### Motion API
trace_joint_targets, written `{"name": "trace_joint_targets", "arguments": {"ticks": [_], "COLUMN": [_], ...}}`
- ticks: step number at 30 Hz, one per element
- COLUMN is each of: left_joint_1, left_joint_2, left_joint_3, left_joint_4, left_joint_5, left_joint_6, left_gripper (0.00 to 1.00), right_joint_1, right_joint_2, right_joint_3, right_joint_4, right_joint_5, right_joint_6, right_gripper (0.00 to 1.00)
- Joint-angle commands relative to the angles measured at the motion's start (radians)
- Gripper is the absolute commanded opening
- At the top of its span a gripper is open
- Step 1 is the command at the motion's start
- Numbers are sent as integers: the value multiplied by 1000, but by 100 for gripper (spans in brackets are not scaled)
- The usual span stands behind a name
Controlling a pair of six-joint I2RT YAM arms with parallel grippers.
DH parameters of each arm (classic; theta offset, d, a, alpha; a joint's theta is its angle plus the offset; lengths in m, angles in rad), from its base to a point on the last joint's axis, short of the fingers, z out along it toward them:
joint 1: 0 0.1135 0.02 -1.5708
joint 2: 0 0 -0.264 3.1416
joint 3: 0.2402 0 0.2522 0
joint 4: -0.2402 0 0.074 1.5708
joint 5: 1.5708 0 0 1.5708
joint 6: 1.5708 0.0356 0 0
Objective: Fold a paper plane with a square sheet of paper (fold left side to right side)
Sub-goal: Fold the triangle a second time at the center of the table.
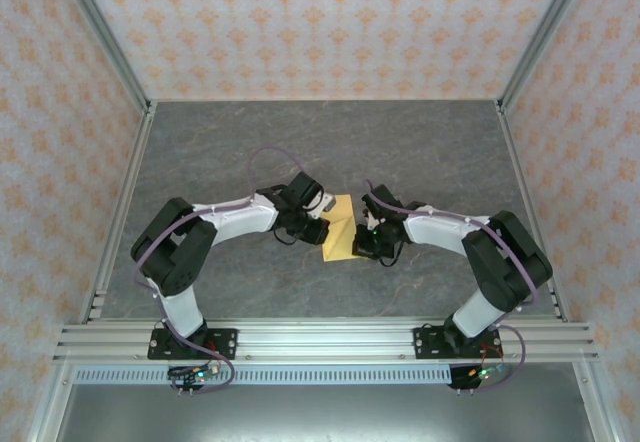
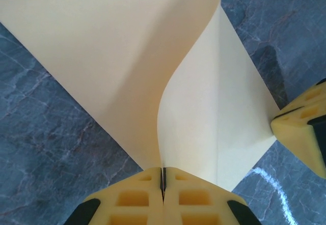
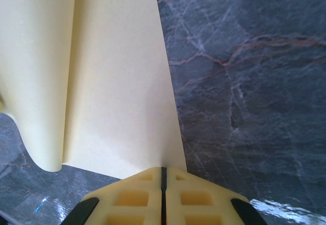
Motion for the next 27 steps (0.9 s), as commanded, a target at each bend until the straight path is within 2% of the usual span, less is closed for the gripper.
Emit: {"name": "trace_joint_targets", "arguments": {"ticks": [1, 27], "left_joint_1": [12, 15], "left_joint_2": [20, 76], "left_joint_3": [30, 63], "left_joint_4": [-23, -19], "left_joint_5": [-3, 22], "left_joint_6": [28, 45], "left_gripper": [4, 4], "right_joint_1": [11, 17], "right_joint_2": [25, 33], "right_joint_3": [13, 12], "right_joint_4": [-42, -52], "right_joint_5": [36, 39], "right_joint_6": [-13, -18], "right_gripper": [10, 10]}}
